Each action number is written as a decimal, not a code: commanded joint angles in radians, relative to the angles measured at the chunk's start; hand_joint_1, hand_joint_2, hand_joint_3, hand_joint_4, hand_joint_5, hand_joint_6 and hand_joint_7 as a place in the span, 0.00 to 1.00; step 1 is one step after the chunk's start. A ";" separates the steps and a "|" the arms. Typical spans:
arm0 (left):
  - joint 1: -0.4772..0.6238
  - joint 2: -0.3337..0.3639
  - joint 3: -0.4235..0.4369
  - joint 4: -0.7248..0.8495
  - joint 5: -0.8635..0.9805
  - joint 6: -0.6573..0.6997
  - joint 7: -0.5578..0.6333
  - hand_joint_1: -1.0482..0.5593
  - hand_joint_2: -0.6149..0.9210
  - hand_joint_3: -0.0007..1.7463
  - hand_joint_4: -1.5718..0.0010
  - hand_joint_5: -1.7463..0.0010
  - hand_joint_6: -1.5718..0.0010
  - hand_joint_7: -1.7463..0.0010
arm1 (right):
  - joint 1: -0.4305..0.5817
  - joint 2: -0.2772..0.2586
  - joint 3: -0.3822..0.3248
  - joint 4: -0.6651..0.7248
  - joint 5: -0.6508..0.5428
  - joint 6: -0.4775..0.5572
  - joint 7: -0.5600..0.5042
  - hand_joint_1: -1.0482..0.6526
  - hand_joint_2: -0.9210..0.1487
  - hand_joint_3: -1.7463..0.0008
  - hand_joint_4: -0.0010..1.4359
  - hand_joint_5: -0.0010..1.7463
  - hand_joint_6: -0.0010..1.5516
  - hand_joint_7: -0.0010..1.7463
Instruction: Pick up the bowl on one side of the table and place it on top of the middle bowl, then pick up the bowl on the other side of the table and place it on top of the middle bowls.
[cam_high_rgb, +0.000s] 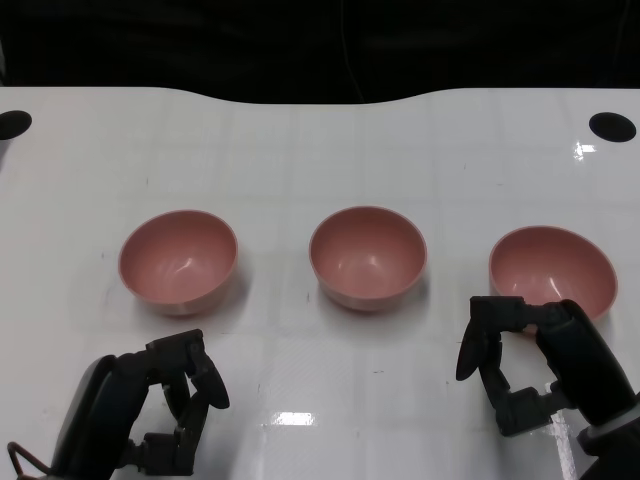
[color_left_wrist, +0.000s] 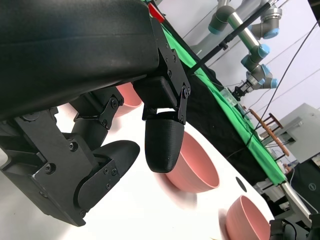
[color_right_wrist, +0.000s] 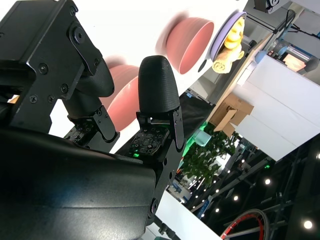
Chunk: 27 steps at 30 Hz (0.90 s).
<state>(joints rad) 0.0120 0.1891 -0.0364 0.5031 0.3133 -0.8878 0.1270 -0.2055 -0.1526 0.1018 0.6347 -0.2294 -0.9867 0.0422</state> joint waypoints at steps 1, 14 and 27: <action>-0.005 0.017 0.009 -0.001 0.002 0.002 0.014 0.61 0.57 0.86 0.42 0.02 0.45 0.19 | -0.001 -0.010 -0.007 -0.008 -0.002 -0.003 -0.013 0.76 0.81 0.00 0.70 1.00 0.62 0.78; 0.001 0.016 0.012 -0.002 0.002 -0.008 0.019 0.61 0.57 0.86 0.42 0.02 0.46 0.20 | 0.005 -0.012 -0.003 -0.017 -0.002 -0.004 -0.010 0.77 0.80 0.00 0.70 1.00 0.62 0.77; 0.000 -0.013 0.039 -0.020 -0.023 0.037 0.069 0.55 0.87 0.29 0.53 0.39 0.48 0.65 | 0.010 -0.011 -0.004 -0.038 -0.005 0.008 -0.016 0.76 0.80 0.00 0.70 1.00 0.63 0.77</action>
<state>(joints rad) 0.0132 0.1665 -0.0100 0.5037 0.2768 -0.8825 0.1794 -0.2040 -0.1526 0.1042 0.6103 -0.2345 -0.9853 0.0358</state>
